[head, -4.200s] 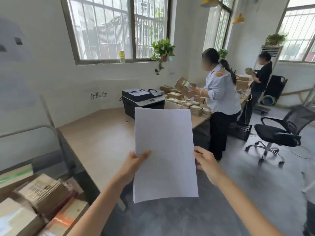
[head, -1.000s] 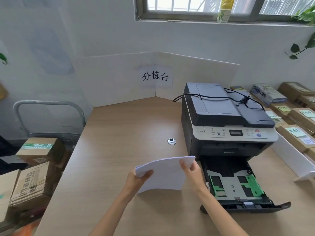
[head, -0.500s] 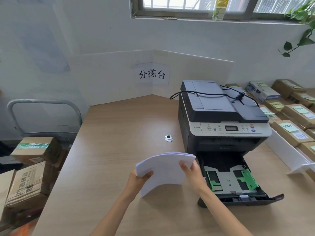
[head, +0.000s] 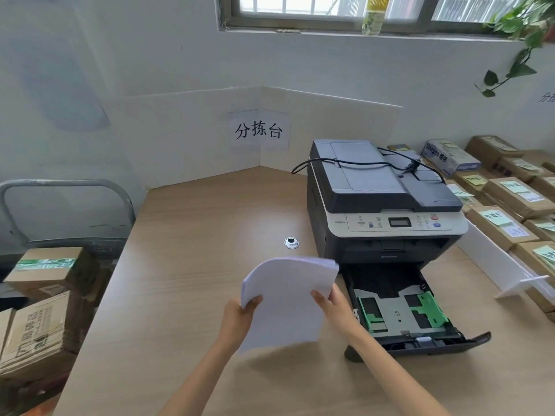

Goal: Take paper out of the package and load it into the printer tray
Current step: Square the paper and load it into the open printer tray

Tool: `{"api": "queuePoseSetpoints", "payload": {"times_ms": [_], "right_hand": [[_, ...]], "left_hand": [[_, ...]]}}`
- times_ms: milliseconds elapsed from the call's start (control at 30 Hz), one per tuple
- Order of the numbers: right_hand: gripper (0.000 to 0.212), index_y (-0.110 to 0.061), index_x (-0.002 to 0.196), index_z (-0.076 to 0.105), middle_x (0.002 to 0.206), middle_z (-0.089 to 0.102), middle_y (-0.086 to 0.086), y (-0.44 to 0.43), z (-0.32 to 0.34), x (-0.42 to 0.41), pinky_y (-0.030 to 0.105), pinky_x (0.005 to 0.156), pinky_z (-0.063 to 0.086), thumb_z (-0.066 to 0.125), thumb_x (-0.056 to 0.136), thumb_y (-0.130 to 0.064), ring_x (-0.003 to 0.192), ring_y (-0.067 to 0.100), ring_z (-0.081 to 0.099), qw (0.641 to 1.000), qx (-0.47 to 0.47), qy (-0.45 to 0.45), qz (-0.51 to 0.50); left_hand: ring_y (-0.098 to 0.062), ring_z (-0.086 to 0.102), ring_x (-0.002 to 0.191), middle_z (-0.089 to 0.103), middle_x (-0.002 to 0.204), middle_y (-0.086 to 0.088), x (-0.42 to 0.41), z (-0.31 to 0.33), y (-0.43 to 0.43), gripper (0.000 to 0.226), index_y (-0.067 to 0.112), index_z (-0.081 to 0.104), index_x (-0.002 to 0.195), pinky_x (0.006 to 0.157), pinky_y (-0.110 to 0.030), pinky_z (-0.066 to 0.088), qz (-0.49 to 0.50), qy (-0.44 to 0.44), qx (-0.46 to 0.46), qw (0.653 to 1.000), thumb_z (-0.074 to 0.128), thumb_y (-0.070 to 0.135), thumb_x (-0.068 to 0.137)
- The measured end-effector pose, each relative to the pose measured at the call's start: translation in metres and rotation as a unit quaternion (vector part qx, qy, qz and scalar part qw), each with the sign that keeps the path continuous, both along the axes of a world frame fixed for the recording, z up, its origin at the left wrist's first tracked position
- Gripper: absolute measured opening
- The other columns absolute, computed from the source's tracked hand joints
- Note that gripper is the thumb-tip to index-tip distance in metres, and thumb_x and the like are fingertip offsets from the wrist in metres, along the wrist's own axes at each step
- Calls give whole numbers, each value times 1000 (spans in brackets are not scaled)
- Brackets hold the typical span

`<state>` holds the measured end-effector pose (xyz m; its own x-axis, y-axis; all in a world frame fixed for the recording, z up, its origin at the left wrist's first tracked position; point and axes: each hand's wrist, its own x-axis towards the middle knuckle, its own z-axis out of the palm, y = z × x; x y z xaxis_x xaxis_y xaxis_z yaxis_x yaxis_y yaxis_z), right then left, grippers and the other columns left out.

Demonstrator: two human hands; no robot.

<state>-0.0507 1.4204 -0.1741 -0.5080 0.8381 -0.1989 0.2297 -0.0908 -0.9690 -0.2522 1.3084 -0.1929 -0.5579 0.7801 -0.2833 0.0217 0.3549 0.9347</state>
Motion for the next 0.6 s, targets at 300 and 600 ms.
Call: {"api": "queuePoseSetpoints", "payload": {"times_ms": [300,600], "right_hand": [[94,-28,143,26,137,49,7,20,18,0,50,93,53,78,67,-46,116,26,59,970,-153,145,-119],[41,-14,123,59,113,70,5,23,33,-18,36,81,58,64,85,-31,102,23,66,949,-217,229,-28]], "left_hand": [[2,68,84,76,88,16,-26,74,15,13,27,71,88,67,-13,55,63,-100,232,966,64,17,83],[-13,66,104,72,108,12,-32,77,9,23,32,67,106,77,-32,56,89,-187,261,943,58,16,91]]}}
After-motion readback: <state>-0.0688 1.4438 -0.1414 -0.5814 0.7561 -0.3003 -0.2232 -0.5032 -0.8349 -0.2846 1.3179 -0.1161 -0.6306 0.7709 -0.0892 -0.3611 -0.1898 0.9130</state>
